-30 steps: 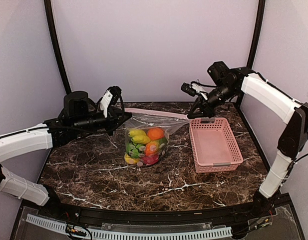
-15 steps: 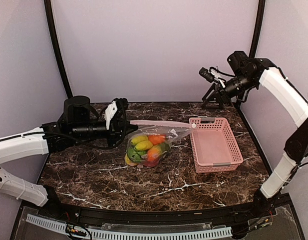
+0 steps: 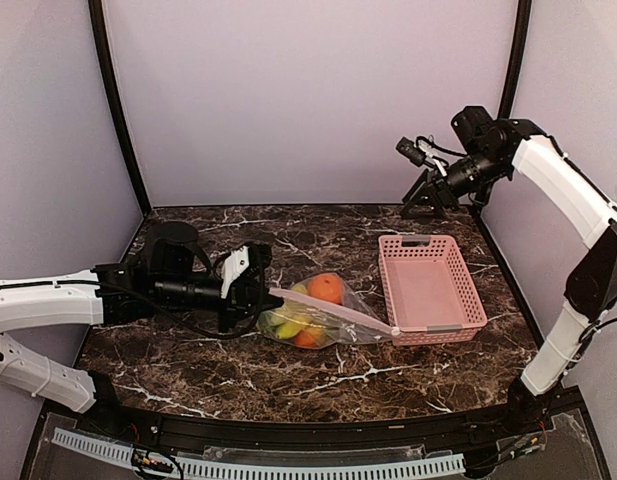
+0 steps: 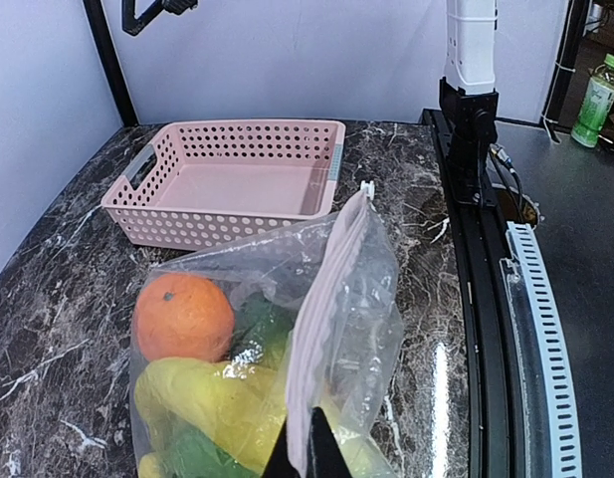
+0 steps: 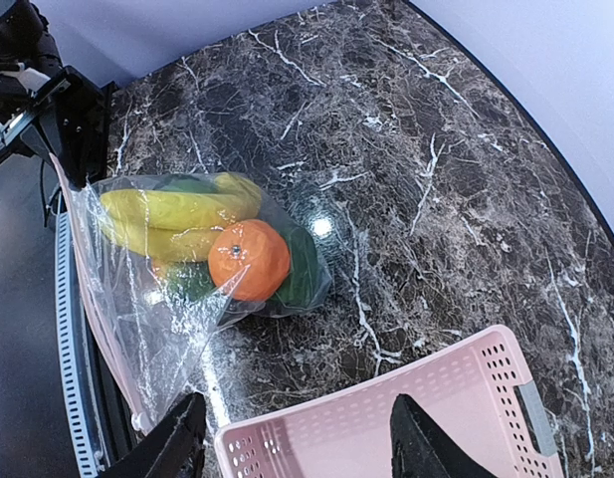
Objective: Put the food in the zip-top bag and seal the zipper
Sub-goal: Adjust the zipper on the zipper food storage bag.
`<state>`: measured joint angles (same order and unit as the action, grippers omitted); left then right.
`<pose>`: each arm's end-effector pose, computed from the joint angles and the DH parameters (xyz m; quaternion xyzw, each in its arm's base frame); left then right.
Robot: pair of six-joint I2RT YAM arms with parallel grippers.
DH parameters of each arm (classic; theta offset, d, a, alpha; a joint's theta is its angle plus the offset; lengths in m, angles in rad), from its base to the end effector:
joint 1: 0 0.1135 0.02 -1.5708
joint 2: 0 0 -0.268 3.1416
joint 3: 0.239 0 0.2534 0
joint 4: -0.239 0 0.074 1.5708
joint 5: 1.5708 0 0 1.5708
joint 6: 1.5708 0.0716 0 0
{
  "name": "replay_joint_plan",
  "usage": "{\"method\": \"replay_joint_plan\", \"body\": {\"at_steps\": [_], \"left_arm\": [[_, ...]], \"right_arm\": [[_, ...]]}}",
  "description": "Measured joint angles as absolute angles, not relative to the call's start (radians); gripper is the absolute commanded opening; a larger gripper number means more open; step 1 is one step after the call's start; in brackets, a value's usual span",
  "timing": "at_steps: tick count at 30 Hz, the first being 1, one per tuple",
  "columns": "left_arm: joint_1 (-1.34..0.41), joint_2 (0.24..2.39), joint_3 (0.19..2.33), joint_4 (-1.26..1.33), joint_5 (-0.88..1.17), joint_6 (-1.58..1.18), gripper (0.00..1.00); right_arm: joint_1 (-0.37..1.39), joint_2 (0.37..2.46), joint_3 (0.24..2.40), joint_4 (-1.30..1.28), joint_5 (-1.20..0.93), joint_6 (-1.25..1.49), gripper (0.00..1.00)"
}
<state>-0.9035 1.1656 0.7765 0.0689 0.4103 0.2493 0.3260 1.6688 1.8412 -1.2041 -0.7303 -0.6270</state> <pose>0.1617 -0.2513 0.2779 0.5326 0.6005 -0.3405 0.4896 0.3104 0.1554 0.3723 -0.4975 0.7564 0.3030 0.2975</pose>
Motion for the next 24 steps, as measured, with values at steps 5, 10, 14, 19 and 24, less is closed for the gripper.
{"method": "replay_joint_plan", "body": {"at_steps": [5,10,14,19,24], "left_arm": [[-0.906,1.163,0.776,0.081,0.367,0.243,0.01],[-0.907,1.147,0.776,0.104,0.270,0.238,0.01],[-0.906,1.127,0.776,0.126,0.182,0.238,0.01],[-0.905,1.121,0.781,0.154,0.111,0.228,0.01],[-0.901,1.121,0.783,0.168,0.078,0.214,0.01]], "right_arm": [[0.326,1.661,1.773,-1.188,-0.776,-0.635,0.60],[0.326,1.660,1.681,-1.211,-0.874,-0.677,0.59],[0.329,1.650,1.667,-1.256,-0.930,-0.744,0.59],[0.358,1.603,1.585,-1.295,-0.951,-0.813,0.60],[0.415,1.551,1.471,-1.272,-0.929,-0.813,0.59]]}}
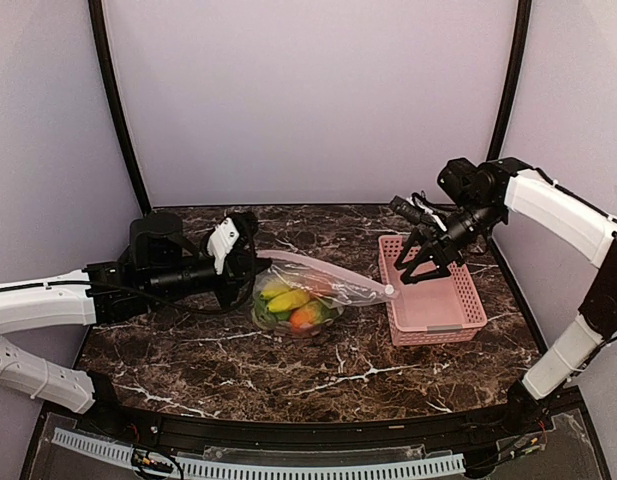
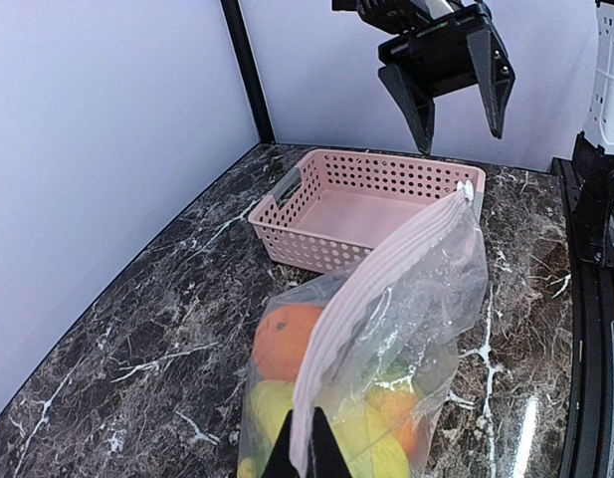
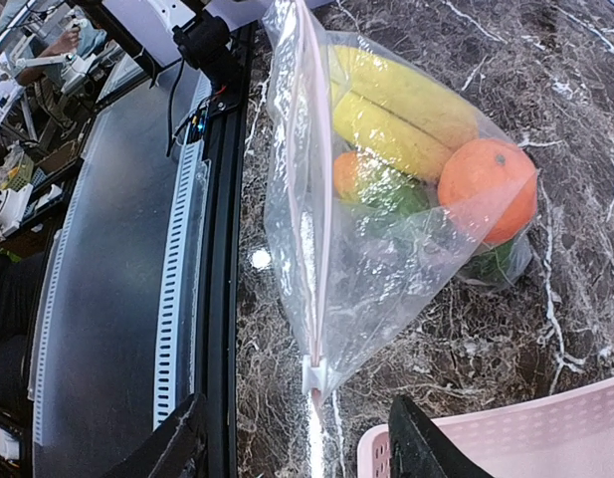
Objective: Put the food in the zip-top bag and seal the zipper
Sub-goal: Adjust the zipper on the zipper food storage bag.
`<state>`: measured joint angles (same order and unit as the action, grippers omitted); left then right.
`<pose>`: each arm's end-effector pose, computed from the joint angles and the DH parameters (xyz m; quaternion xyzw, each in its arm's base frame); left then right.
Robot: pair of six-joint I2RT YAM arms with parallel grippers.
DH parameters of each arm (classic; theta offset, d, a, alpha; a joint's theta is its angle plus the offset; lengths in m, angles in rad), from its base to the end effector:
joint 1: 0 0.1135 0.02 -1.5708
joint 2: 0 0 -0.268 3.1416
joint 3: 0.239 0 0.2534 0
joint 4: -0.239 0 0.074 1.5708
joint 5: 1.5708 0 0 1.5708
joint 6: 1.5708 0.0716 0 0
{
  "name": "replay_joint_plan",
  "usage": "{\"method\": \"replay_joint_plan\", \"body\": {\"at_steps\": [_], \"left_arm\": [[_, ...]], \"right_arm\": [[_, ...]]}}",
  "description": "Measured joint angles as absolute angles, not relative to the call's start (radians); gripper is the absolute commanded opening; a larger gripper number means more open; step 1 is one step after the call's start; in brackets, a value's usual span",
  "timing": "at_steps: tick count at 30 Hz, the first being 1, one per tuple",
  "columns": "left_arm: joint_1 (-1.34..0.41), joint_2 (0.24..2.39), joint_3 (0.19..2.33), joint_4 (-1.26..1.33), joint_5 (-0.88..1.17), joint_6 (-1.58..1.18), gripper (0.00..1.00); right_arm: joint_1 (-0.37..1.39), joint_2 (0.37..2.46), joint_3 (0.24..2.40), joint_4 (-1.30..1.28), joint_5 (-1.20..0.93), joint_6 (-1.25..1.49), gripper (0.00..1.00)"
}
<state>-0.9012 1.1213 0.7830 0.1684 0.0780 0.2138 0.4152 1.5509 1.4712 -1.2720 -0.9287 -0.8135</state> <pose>0.1812 -0.2379 0.3052 0.4255 0.6350 -0.2451 0.5964 0.2425 0.1696 0.3076 -0.5523 0.6980 0.4170 0.1839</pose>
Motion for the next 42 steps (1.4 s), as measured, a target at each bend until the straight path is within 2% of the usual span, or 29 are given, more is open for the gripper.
{"method": "replay_joint_plan", "body": {"at_steps": [8,14,18,24,27,39,41,42], "left_arm": [[-0.900,1.121,0.783,0.188,0.046,0.196,0.01],[-0.900,1.121,0.783,0.190,0.035,0.194,0.01],[-0.900,1.115,0.783,0.191,0.028,0.194,0.01],[-0.897,1.111,0.783,0.193,0.023,0.191,0.01],[-0.894,1.111,0.783,0.194,0.021,0.188,0.01],[-0.879,1.106,0.770,0.205,0.020,0.179,0.01],[-0.877,1.100,0.762,0.208,0.020,0.178,0.01],[-0.875,1.095,0.759,0.210,0.020,0.176,0.01]], "right_arm": [[0.471,1.539,1.410,-1.190,-0.877,-0.774,0.57],[0.497,1.539,1.409,-1.143,-0.870,-0.743,0.51],[0.498,1.541,1.409,-1.125,-0.870,-0.728,0.41],[0.498,1.545,1.407,-1.122,-0.870,-0.728,0.20],[0.498,1.545,1.407,-1.122,-0.869,-0.730,0.16],[0.478,1.545,1.407,-1.128,-0.844,-0.732,0.12],[0.463,1.545,1.407,-1.131,-0.845,-0.732,0.14],[0.461,1.545,1.407,-1.132,-0.845,-0.732,0.19]]}}
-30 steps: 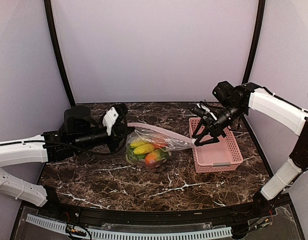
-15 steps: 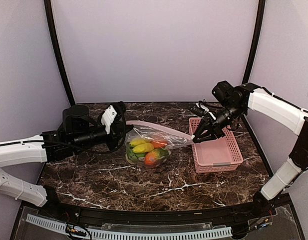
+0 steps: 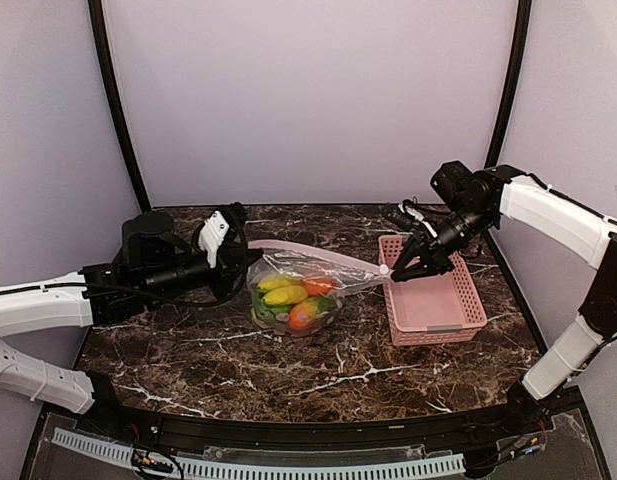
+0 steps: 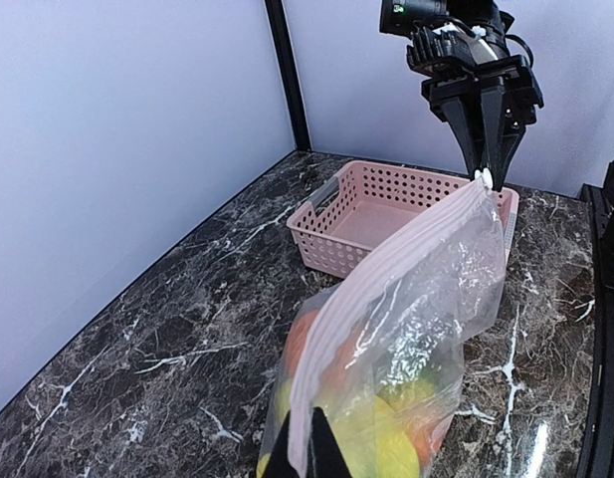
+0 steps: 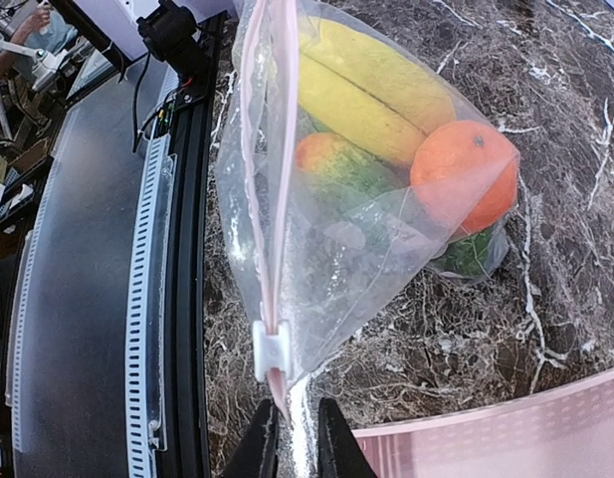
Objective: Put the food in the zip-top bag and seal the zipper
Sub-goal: Adjust the zipper on the zipper food storage bag.
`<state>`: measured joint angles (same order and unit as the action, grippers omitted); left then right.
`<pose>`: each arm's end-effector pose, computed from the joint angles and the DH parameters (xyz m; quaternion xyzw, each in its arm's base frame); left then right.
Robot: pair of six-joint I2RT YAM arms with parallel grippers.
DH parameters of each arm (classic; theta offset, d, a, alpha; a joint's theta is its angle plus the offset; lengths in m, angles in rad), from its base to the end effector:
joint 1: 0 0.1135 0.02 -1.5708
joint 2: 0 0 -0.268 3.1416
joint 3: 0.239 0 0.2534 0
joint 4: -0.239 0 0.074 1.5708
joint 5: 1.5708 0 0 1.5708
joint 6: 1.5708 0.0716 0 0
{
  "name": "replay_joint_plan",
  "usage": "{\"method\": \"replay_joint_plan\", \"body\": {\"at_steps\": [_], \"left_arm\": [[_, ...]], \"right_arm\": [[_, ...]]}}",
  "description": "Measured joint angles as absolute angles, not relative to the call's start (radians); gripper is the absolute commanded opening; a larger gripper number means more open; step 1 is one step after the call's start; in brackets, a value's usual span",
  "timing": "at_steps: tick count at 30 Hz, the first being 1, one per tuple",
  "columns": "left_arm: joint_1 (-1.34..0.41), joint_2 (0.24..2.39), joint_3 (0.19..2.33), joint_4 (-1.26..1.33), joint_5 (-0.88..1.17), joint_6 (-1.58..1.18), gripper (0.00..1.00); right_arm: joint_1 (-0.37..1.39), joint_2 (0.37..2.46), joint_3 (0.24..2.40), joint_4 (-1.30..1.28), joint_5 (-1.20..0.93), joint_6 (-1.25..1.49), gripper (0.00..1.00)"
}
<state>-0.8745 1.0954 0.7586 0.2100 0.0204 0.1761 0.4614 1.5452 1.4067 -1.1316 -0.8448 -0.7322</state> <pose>0.1874 -0.2265 0.3086 0.3822 0.6459 -0.2333 0.6183 0.2459 0.1821 0.2908 -0.5576 0.7114 0.3832 0.1901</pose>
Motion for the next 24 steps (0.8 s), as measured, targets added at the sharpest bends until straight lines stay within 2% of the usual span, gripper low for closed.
{"method": "replay_joint_plan", "body": {"at_steps": [2,6,13,15,21,24], "left_arm": [[-0.872,1.092,0.756,0.212,0.020,0.175,0.01],[-0.872,1.092,0.752,0.216,0.026,0.171,0.01],[-0.868,1.092,0.752,0.217,0.041,0.170,0.01],[-0.867,1.092,0.752,0.217,0.041,0.170,0.01],[-0.867,1.092,0.751,0.218,0.041,0.169,0.01],[-0.867,1.092,0.751,0.218,0.041,0.168,0.01]], "right_arm": [[0.452,1.545,1.407,-1.135,-0.851,-0.732,0.28],[0.450,1.546,1.410,-1.135,-0.871,-0.721,0.37],[0.477,1.596,1.478,-1.137,-0.906,-0.715,0.40],[0.491,1.612,1.488,-1.138,-0.912,-0.715,0.38],[0.498,1.633,1.494,-1.154,-0.920,-0.723,0.17],[0.498,1.633,1.494,-1.164,-0.921,-0.723,0.11]]}}
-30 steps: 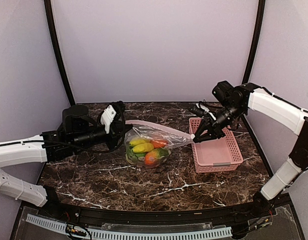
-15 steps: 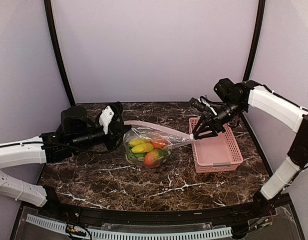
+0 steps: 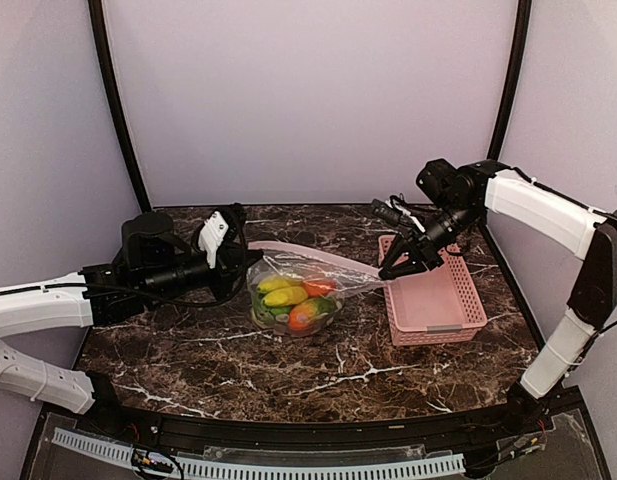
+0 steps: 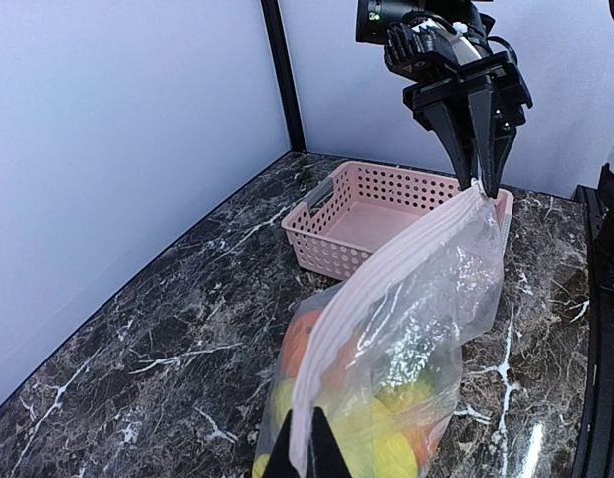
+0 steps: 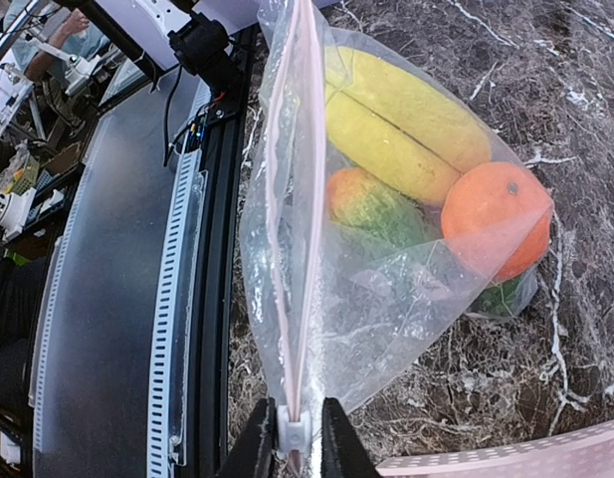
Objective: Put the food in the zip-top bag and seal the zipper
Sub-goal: Adjust the zipper on the zipper food storage bag, then adjust the zipper food storage bag at the center of the board.
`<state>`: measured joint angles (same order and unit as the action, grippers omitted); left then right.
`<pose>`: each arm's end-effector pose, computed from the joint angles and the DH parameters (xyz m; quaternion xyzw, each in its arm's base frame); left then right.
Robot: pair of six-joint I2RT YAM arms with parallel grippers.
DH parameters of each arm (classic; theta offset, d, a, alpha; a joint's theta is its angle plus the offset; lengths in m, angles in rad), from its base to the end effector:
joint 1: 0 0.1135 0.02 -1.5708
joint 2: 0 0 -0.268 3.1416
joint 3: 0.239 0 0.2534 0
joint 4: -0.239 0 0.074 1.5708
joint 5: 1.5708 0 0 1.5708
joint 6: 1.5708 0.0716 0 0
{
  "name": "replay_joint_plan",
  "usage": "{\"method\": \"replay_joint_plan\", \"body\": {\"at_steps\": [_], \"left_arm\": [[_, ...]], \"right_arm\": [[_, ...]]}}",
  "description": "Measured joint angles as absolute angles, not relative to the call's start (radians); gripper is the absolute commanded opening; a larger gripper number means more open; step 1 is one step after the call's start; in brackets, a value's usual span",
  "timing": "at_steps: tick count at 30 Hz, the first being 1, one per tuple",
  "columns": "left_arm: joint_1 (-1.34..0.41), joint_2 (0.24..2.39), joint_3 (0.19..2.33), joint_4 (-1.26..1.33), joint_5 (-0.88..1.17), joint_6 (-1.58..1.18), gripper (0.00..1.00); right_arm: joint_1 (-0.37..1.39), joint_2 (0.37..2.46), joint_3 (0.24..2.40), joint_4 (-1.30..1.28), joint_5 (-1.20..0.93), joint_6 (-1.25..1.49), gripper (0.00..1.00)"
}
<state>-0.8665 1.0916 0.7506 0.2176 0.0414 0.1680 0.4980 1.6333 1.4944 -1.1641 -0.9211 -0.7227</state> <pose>0.1874 -0.2252 0.3076 0.3824 0.6444 -0.2411 0.6167 0.2538 0.2029 0.2932 -0.5575 0.6935 0.4243 0.1682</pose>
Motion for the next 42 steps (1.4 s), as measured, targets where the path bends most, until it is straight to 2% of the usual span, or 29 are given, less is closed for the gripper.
{"method": "replay_joint_plan", "body": {"at_steps": [4,11,12,14,17,23,33,35,37,39,42], "left_arm": [[-0.866,1.092,0.751,0.219,0.043,0.168,0.01],[-0.865,1.092,0.745,0.231,0.065,0.167,0.01],[-0.865,1.092,0.745,0.232,0.068,0.165,0.01],[-0.865,1.092,0.745,0.235,0.070,0.162,0.01],[-0.856,1.092,0.744,0.237,0.067,0.158,0.01],[-0.850,1.092,0.736,0.256,0.059,0.130,0.01],[-0.834,1.083,0.701,0.287,0.044,0.079,0.01],[-0.834,1.083,0.701,0.292,0.044,0.074,0.01],[-0.834,1.082,0.701,0.294,0.044,0.070,0.01],[-0.834,1.082,0.701,0.296,0.044,0.070,0.01],[-0.833,1.082,0.701,0.298,0.044,0.070,0.01]], "right_arm": [[0.496,1.632,1.494,-1.174,-0.920,-0.729,0.08],[0.465,1.615,1.492,-1.178,-0.926,-0.750,0.11],[0.461,1.612,1.492,-1.178,-0.928,-0.751,0.14],[0.459,1.610,1.492,-1.181,-0.932,-0.754,0.27],[0.450,1.610,1.492,-1.198,-0.946,-0.756,0.36],[0.448,1.599,1.466,-1.188,-0.988,-0.756,0.38],[0.448,1.570,1.409,-1.097,-1.000,-0.727,0.28],[0.448,1.570,1.406,-1.078,-1.000,-0.721,0.21],[0.448,1.570,1.405,-1.062,-1.000,-0.720,0.08],[0.448,1.570,1.403,-1.048,-1.000,-0.711,0.00],[0.448,1.570,1.402,-1.040,-1.001,-0.704,0.00]]}}
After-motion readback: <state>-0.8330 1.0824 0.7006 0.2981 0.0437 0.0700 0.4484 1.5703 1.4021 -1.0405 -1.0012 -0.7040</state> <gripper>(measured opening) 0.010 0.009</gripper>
